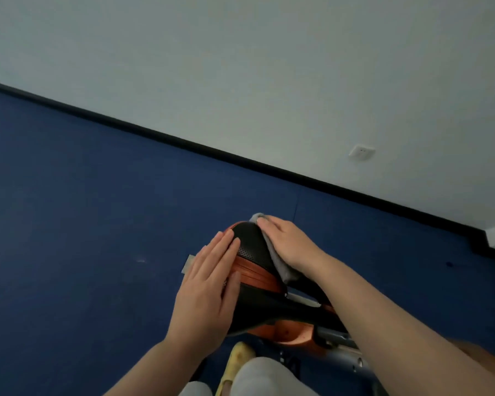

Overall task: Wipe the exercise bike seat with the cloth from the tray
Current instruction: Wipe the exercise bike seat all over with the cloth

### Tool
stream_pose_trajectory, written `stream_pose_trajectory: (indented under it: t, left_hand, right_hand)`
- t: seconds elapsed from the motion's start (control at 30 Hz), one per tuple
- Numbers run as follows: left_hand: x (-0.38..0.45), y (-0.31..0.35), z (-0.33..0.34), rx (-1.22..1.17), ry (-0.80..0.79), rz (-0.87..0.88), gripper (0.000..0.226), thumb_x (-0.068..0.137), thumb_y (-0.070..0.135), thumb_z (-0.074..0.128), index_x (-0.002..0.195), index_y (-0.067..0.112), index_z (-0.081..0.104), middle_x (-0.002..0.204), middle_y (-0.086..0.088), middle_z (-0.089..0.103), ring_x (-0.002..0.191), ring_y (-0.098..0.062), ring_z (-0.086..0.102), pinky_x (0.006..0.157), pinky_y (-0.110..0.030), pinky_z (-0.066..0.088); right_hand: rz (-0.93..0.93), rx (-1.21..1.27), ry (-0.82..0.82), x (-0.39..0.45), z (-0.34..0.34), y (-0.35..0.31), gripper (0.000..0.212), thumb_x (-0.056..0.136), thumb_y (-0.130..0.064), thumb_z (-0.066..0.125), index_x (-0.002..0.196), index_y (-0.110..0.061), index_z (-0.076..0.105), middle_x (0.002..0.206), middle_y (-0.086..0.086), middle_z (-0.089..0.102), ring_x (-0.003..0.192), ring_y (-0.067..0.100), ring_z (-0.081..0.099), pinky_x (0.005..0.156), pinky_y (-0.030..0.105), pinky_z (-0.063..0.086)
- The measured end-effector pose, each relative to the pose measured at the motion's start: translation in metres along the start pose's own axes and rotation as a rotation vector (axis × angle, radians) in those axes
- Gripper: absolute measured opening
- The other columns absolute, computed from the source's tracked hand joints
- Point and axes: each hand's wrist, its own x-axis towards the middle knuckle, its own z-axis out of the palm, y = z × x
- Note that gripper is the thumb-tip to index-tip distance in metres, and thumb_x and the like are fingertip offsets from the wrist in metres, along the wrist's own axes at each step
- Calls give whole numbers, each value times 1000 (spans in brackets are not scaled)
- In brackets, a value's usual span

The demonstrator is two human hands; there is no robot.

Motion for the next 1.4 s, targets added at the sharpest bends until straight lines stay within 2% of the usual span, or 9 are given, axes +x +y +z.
stream_pose_trajectory:
  t: [0.13, 0.33, 0.53, 0.63, 0.77, 0.93, 1.17, 1.27, 1.4]
  left_hand:
    - [-4, 0, 0, -13, 30, -14, 47, 95, 31, 35, 141, 22, 37, 151, 11, 30, 141, -4, 19, 114, -27, 19]
    - [-18, -4, -6, 12, -12, 37, 47, 96, 27, 35, 142, 17, 35, 152, 6, 29, 140, -9, 24, 113, -23, 18]
    - [-19, -4, -9, -11, -10, 48, 48, 94, 25, 39, 141, 15, 37, 152, 5, 29, 141, -8, 22, 113, -22, 17]
    - [-14, -8, -11, -45, -16, 65, 49, 92, 25, 43, 140, 17, 39, 150, 6, 33, 139, -9, 27, 112, -32, 26]
    - [4, -14, -14, -57, -92, 93, 50, 90, 27, 43, 140, 23, 39, 149, 12, 32, 140, -10, 24, 105, -52, 35]
    - [30, -15, -16, 66, -316, 245, 56, 92, 39, 36, 146, 28, 22, 154, 14, 17, 143, -6, 4, 114, -41, 19]
    - [72, -33, -35, 65, -547, 487, 54, 91, 43, 34, 144, 32, 27, 151, 19, 22, 141, 4, 3, 116, -25, 0]
    - [93, -29, -30, 54, -626, 634, 49, 92, 42, 32, 139, 30, 39, 147, 17, 33, 140, 1, 14, 116, -28, 5]
    - [112, -16, -19, 65, -737, 834, 47, 91, 41, 28, 132, 30, 48, 140, 13, 46, 134, -7, 33, 115, -31, 12]
  right_hand:
    - [-200, -86, -138, 26, 13, -29, 41, 92, -51, 38, 86, -27, 71, 98, -16, 71, 101, 4, 62, 101, 39, 42]
    - [-297, -35, -230, 23, -4, -11, 26, 97, -37, 49, 105, -25, 71, 111, -14, 69, 107, -3, 60, 102, 25, 41]
    - [-291, -292, -231, 37, 17, -34, 35, 83, -61, 44, 87, -37, 69, 101, -20, 69, 101, 0, 61, 105, 42, 40]
    - [-233, -114, -98, 16, 9, -15, 23, 89, -58, 45, 99, -47, 63, 115, -24, 64, 111, -5, 56, 113, 43, 30]
    - [-47, -94, 102, -28, 2, 11, 37, 97, -53, 35, 128, -42, 51, 128, -16, 61, 120, 7, 55, 98, 26, 40]
    - [-15, -270, 266, -43, 20, 2, 42, 98, -52, 27, 137, -42, 40, 141, -16, 50, 126, 11, 50, 103, 36, 40]
    - [240, -315, 559, -108, 7, 58, 45, 89, -65, 31, 77, -30, 55, 80, -12, 62, 78, 6, 59, 71, 36, 48]
    - [399, -166, 793, -106, 21, 64, 53, 85, -65, 34, 84, -24, 67, 86, -7, 66, 84, 12, 59, 76, 40, 48]
    - [254, -385, 1012, -100, 56, 47, 33, 94, -45, 42, 101, -24, 66, 104, -10, 65, 100, 13, 54, 90, 33, 41]
